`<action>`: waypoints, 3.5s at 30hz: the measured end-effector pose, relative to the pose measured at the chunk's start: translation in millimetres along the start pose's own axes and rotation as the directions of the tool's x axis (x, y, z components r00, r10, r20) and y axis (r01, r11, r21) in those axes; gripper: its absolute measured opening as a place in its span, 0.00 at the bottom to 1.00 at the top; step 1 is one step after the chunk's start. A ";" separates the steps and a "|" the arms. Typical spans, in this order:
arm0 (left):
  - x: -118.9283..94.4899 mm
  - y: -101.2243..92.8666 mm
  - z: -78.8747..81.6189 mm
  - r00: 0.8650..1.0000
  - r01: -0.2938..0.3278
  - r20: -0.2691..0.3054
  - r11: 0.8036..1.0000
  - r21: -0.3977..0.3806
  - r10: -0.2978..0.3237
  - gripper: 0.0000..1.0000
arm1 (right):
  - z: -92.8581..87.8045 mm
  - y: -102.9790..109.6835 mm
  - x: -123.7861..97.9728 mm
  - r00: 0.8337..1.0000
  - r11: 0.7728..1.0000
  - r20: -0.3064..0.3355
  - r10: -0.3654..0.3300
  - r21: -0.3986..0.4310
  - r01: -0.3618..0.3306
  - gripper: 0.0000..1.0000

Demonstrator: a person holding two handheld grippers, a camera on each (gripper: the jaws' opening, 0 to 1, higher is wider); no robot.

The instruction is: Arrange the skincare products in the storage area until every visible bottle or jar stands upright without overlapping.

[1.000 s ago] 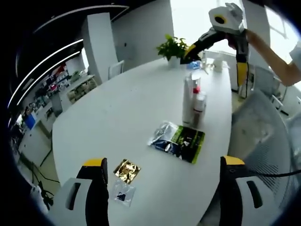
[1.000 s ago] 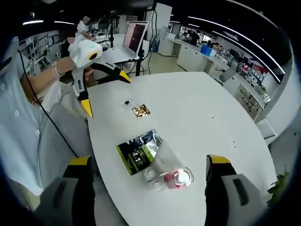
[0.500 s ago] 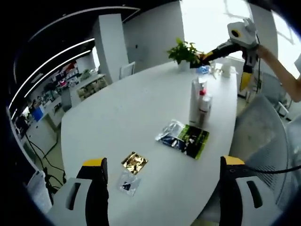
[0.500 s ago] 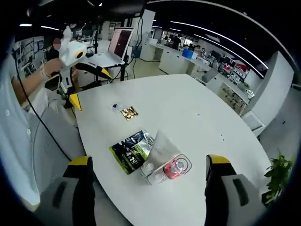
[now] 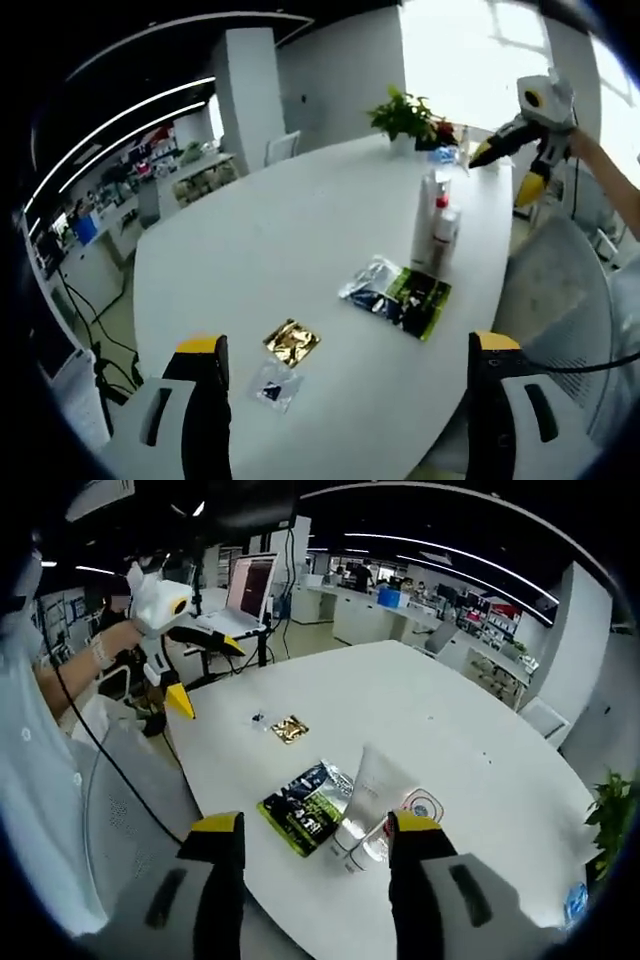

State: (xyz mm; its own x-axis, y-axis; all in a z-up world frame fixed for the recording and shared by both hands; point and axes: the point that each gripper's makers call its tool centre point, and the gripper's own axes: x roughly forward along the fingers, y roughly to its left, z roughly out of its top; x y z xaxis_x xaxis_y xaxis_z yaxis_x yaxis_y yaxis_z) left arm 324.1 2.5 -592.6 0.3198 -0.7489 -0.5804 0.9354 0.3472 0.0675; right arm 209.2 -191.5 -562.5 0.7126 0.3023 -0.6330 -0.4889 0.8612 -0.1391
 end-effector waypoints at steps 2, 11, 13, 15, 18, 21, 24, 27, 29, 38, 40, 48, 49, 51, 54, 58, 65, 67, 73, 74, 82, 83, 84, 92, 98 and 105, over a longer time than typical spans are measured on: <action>1.2 -1.7 -0.9 1.000 0.007 -0.005 1.000 -0.001 -0.007 0.97 | -1.5 2.0 2.9 1.000 1.000 -0.005 0.006 0.000 -0.006 0.53; 25.0 5.6 -6.0 0.997 0.068 -0.025 0.998 0.007 -0.067 0.91 | -4.1 16.5 16.3 0.997 0.997 -0.003 0.074 0.039 -0.074 0.44; 29.3 5.5 -7.7 0.996 0.081 -0.033 0.997 0.005 -0.081 0.91 | -4.5 20.2 19.6 0.996 0.995 -0.001 0.090 0.046 -0.090 0.40; 35.3 7.7 -10.3 0.996 0.083 -0.042 0.996 0.027 -0.082 0.90 | -4.7 21.2 23.6 0.995 0.994 0.003 0.095 0.048 -0.095 0.39; 42.3 12.5 -15.0 0.995 0.082 -0.067 0.995 0.049 -0.079 0.85 | -6.1 19.5 28.3 0.996 0.995 0.000 0.085 0.048 -0.085 0.35; 49.4 16.4 -19.0 0.992 0.100 -0.090 0.993 0.067 -0.094 0.83 | -4.0 21.5 32.3 0.996 0.994 0.011 0.093 0.063 -0.094 0.31; 59.8 22.4 -20.4 0.989 0.121 -0.095 0.990 0.077 -0.113 0.77 | -5.3 26.5 38.1 0.995 0.993 -0.002 0.101 0.063 -0.100 0.28; 68.9 27.4 -21.7 0.986 0.137 -0.107 0.986 0.094 -0.126 0.74 | -6.1 28.8 39.1 0.994 0.991 -0.002 0.109 0.078 -0.109 0.27; 74.0 28.4 -23.2 0.981 0.164 -0.122 0.977 0.134 -0.149 0.72 | -6.7 29.7 39.3 0.994 0.991 -0.005 0.108 0.077 -0.107 0.26; 101.5 47.4 -42.8 0.961 0.220 -0.204 0.964 0.148 -0.188 0.66 | -6.6 38.9 45.4 0.992 0.989 -0.009 0.122 0.083 -0.121 0.23; 107.3 52.2 -47.1 0.955 0.234 -0.220 0.961 0.148 -0.199 0.64 | -6.3 40.7 47.7 0.992 0.988 -0.002 0.126 0.092 -0.126 0.21; 131.9 68.6 -63.4 0.934 0.268 -0.295 0.944 0.194 -0.204 0.58 | -8.5 48.7 58.1 0.986 0.981 -0.011 0.164 0.112 -0.161 0.22; 135.2 70.6 -67.3 0.927 0.278 -0.312 0.940 0.196 -0.209 0.58 | -8.8 49.3 58.8 0.986 0.980 -0.013 0.168 0.113 -0.166 0.22; 139.0 72.6 -71.6 0.919 0.293 -0.329 0.935 0.199 -0.218 0.58 | -8.9 50.2 60.1 0.985 0.978 -0.009 0.175 0.119 -0.172 0.22; 143.8 75.1 -75.9 0.907 0.314 -0.351 0.930 0.189 -0.234 0.58 | -9.5 53.4 63.8 0.982 0.975 -0.011 0.186 0.126 -0.183 0.22; 149.8 75.9 -79.9 0.893 0.346 -0.371 0.917 0.199 -0.256 0.57 | -10.4 58.1 67.3 0.978 0.970 -0.016 0.209 0.133 -0.205 0.21; 159.6 80.6 -81.4 0.879 0.363 -0.394 0.912 0.190 -0.268 0.53 | -11.8 62.3 71.7 0.973 0.964 -0.025 0.231 0.142 -0.225 0.20; 160.7 79.3 -82.5 0.872 0.376 -0.404 0.906 0.194 -0.276 0.53 | -10.7 62.8 72.2 0.972 0.963 -0.022 0.232 0.143 -0.227 0.20; 161.4 75.5 -87.6 0.853 0.404 -0.436 0.892 0.202 -0.288 0.49 | -10.7 63.9 75.9 0.971 0.961 -0.023 0.238 0.150 -0.232 0.20; 162.1 77.4 -86.2 0.858 0.402 -0.432 0.888 0.223 -0.280 0.48 | -10.3 64.4 76.3 0.971 0.961 -0.022 0.238 0.151 -0.233 0.20; 160.2 75.9 -86.8 0.854 0.397 -0.440 0.894 0.208 -0.277 0.42 | -6.2 67.2 83.6 0.969 0.958 -0.009 0.246 0.154 -0.242 0.19; 160.0 75.7 -86.6 0.855 0.395 -0.440 0.895 0.207 -0.276 0.39 | -5.6 68.0 85.7 0.970 0.958 -0.005 0.244 0.155 -0.241 0.19; 159.9 75.3 -86.4 0.855 0.393 -0.441 0.896 0.205 -0.274 0.39 | -5.8 69.4 87.1 0.969 0.957 -0.005 0.249 0.156 -0.245 0.19; 156.7 70.0 -85.9 0.855 0.353 -0.456 0.921 0.163 -0.247 0.37 | -6.3 80.6 103.6 0.965 0.952 0.003 0.262 0.162 -0.259 0.18; 149.6 60.1 -86.1 0.856 0.354 -0.447 0.925 0.139 -0.260 0.36 | -9.9 80.9 114.1 0.967 0.953 -0.006 0.255 0.168 -0.251 0.17; 141.6 46.0 -86.9 0.864 0.347 -0.425 0.931 0.111 -0.272 0.35 | -5.1 80.4 127.6 0.965 0.937 0.038 0.258 0.234 -0.260 0.16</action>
State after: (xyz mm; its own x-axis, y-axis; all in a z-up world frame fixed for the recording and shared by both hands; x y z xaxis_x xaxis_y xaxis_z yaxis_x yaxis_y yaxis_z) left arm 399.3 -38.5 -742.2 -0.0419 -0.5010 -0.8644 0.9988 0.0005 -0.0487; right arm 258.2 -85.7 -658.3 0.5806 0.5296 -0.6184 -0.5254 0.8239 0.2122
